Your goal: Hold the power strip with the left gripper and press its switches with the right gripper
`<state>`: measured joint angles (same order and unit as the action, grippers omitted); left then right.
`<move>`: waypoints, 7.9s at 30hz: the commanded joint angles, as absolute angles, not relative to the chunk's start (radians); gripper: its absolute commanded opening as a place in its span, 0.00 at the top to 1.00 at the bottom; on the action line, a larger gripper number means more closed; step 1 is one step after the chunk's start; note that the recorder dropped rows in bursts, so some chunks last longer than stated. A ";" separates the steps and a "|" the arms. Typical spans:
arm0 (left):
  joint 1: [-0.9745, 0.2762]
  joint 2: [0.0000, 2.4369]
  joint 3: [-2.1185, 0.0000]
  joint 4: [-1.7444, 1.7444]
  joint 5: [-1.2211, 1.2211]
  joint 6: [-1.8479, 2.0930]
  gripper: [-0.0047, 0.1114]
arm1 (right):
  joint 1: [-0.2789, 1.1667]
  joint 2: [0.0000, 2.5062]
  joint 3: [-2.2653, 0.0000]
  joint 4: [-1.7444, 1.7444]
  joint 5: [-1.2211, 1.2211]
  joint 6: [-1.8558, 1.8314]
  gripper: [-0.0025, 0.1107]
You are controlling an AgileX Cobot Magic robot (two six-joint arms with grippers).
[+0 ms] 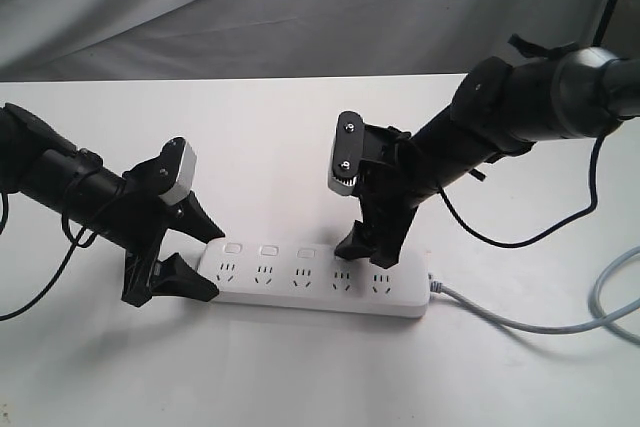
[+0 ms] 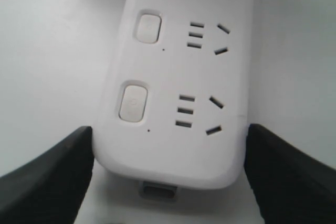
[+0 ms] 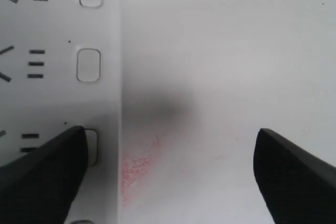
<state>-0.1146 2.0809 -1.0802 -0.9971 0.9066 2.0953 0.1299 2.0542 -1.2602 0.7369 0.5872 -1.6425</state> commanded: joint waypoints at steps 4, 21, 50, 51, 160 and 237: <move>-0.122 2.107 -1.075 -0.964 0.853 2.093 0.48 | 0.129 1.974 -1.246 0.726 0.613 -1.644 0.28; -0.122 2.107 -1.075 -0.964 0.853 2.093 0.48 | 0.129 1.925 -1.246 0.791 0.614 -1.641 0.28; -0.122 2.107 -1.075 -0.964 0.853 2.093 0.48 | 0.021 1.927 -1.181 0.821 0.677 -1.723 0.28; -0.122 2.107 -1.075 -0.964 0.853 2.093 0.48 | 0.021 1.927 -1.181 0.821 0.674 -1.723 0.28; -0.122 2.107 -1.075 -0.964 0.853 2.093 0.48 | 0.021 1.821 -1.177 1.057 0.512 -1.671 0.98; -0.122 2.107 -1.075 -0.964 0.853 2.093 0.48 | 0.023 1.113 -1.177 1.060 0.507 -1.667 0.98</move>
<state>-0.1146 2.0809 -1.0802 -0.9971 0.9066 2.0953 0.0296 1.1827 -1.1792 1.0502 0.5088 -1.6724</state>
